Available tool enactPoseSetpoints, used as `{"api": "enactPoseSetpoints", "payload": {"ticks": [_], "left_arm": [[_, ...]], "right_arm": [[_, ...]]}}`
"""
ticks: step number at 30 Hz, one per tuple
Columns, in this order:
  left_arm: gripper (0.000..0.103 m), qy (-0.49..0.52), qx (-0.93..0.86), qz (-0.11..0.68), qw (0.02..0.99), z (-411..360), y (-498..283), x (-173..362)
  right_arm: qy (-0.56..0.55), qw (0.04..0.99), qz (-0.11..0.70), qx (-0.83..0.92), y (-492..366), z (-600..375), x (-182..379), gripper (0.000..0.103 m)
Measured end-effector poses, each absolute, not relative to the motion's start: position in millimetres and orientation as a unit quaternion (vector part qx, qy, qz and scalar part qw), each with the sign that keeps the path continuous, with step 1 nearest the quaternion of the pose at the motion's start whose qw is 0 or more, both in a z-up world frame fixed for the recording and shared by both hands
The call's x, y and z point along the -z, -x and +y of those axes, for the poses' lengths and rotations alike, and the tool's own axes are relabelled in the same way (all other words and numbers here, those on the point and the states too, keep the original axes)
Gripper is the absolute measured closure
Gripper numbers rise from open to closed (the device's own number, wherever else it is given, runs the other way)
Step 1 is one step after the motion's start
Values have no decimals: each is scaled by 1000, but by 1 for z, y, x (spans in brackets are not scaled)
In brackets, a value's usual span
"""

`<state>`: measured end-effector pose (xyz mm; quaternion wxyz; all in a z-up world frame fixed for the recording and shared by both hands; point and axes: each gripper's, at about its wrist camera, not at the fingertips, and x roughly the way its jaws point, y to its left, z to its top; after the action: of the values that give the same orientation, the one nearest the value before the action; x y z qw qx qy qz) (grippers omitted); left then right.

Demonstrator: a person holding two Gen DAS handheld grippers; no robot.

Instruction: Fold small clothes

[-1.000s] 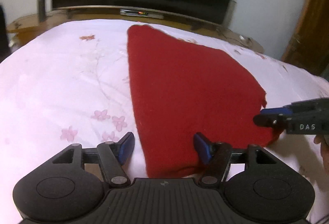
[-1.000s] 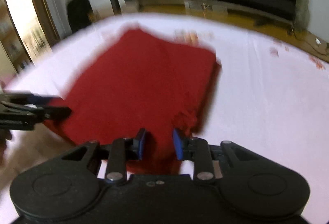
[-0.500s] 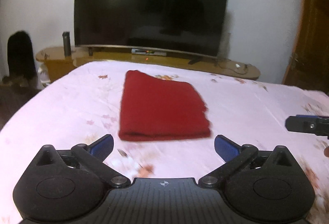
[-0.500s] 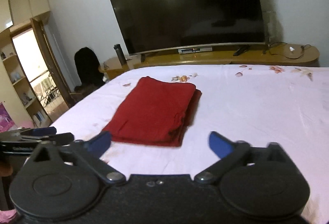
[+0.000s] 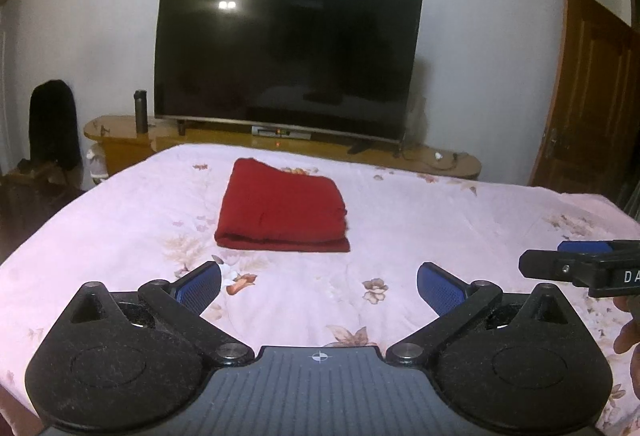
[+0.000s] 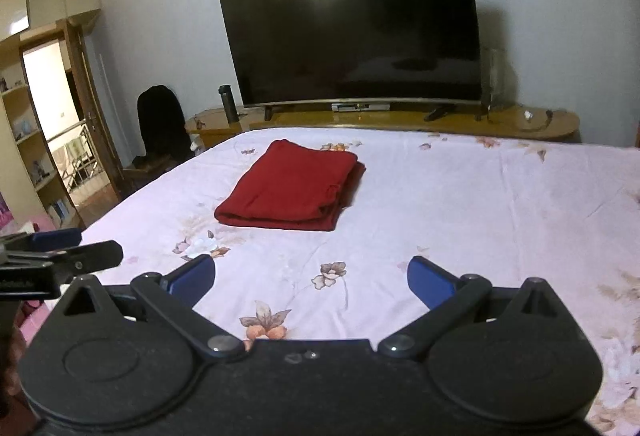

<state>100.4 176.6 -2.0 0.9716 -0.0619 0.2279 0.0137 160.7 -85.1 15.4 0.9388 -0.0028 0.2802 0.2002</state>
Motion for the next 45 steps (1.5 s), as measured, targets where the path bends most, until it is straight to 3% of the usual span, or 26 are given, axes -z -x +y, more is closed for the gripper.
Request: {"api": "enactPoseSetpoints", "payload": {"ticks": [10, 45], "left_arm": [[0, 61, -23, 204, 977, 174, -79, -10], [0, 47, -21, 198, 979, 180, -96, -19]], "right_arm": [[7, 948, 255, -191, -129, -86, -24, 1], [-6, 954, 230, -191, -137, -73, -34, 1]]}}
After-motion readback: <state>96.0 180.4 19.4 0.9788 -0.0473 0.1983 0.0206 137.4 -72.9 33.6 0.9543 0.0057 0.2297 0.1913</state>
